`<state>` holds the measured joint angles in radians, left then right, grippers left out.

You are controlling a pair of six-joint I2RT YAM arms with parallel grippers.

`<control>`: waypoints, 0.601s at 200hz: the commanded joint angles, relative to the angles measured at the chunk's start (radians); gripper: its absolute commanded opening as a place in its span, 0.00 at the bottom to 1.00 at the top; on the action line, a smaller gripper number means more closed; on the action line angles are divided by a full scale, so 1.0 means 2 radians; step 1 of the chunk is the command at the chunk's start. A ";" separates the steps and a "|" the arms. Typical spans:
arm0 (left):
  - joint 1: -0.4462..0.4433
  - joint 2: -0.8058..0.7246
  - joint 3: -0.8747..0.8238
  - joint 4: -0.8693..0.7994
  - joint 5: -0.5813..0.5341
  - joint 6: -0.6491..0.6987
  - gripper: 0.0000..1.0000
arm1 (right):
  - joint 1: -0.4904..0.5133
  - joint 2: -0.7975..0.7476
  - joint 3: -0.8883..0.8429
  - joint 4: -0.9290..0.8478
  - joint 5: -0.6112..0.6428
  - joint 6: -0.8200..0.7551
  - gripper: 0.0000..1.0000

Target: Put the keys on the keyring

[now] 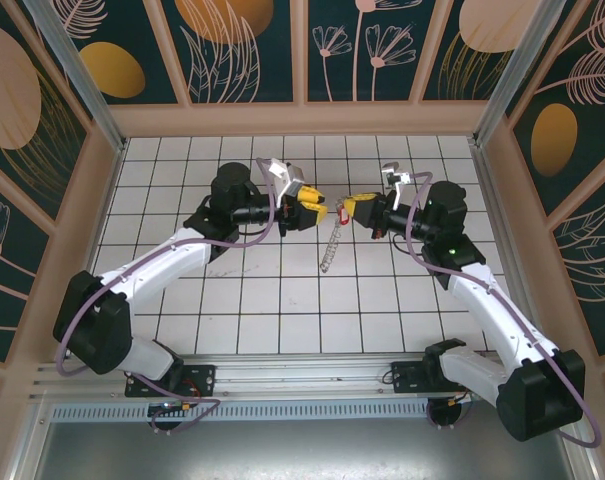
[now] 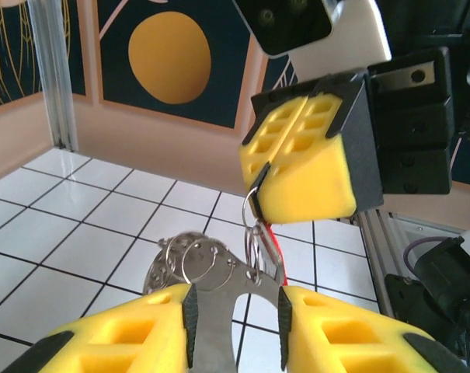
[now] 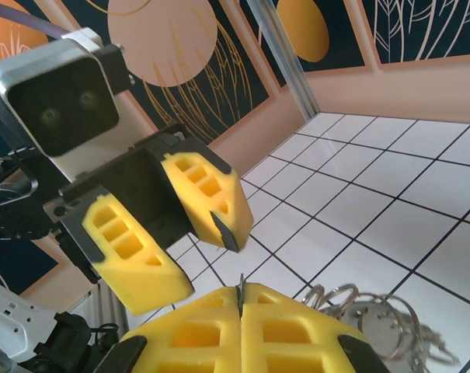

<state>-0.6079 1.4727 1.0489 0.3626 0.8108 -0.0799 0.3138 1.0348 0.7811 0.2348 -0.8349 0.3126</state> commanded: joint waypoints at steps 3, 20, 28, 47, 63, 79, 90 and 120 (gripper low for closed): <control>-0.001 0.008 -0.005 0.016 0.016 -0.005 0.36 | -0.001 -0.015 0.025 0.012 -0.004 0.000 0.00; -0.002 0.012 -0.005 0.028 0.022 -0.012 0.37 | 0.001 -0.017 0.027 0.010 -0.004 0.000 0.00; -0.002 0.014 -0.004 0.031 0.023 -0.014 0.37 | 0.002 -0.018 0.027 0.008 -0.005 0.000 0.00; -0.005 0.021 0.000 0.037 0.025 -0.018 0.38 | 0.004 -0.018 0.030 0.005 -0.005 -0.002 0.00; -0.007 0.026 0.004 0.040 0.024 -0.020 0.38 | 0.006 -0.019 0.030 0.003 -0.007 -0.003 0.00; -0.008 0.032 0.008 0.042 0.022 -0.020 0.38 | 0.007 -0.020 0.030 0.003 -0.010 -0.004 0.00; -0.008 0.037 0.009 0.045 0.020 -0.022 0.38 | 0.007 -0.021 0.030 0.003 -0.016 -0.004 0.00; -0.009 0.043 0.013 0.060 0.019 -0.030 0.38 | 0.008 -0.022 0.033 -0.002 -0.032 -0.010 0.00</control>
<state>-0.6212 1.5478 1.0454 0.4198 0.8330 -0.1177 0.3225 1.0176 0.7979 0.2192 -0.8474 0.3122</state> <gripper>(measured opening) 0.383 0.051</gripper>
